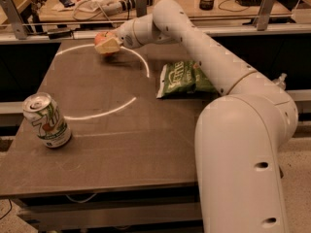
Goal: Move apple near 7up can
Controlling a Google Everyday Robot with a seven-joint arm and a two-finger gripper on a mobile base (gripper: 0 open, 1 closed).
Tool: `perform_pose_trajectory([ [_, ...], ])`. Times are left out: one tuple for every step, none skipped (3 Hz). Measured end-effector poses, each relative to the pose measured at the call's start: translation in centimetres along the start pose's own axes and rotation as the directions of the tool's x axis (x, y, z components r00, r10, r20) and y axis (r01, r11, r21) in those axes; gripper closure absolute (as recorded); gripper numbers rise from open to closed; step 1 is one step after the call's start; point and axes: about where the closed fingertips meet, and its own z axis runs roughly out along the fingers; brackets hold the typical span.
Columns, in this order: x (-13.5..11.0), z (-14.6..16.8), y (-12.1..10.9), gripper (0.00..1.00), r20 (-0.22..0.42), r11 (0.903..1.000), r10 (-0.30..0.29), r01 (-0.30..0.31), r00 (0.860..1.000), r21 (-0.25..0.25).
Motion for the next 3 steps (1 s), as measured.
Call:
perform_pose_trajectory([
  [-1.4,-2.9,1.0,1.0,-0.009,0.9998,0.0,0.0,1.0,-0.018],
  [-3.6,-6.7,4.4,1.0,0.015,0.9978,0.017,-0.016,1.0,-0.065],
  [-4.8,-9.6,10.0,1.0,0.025,0.9923,0.024,-0.021,0.999,-0.122],
])
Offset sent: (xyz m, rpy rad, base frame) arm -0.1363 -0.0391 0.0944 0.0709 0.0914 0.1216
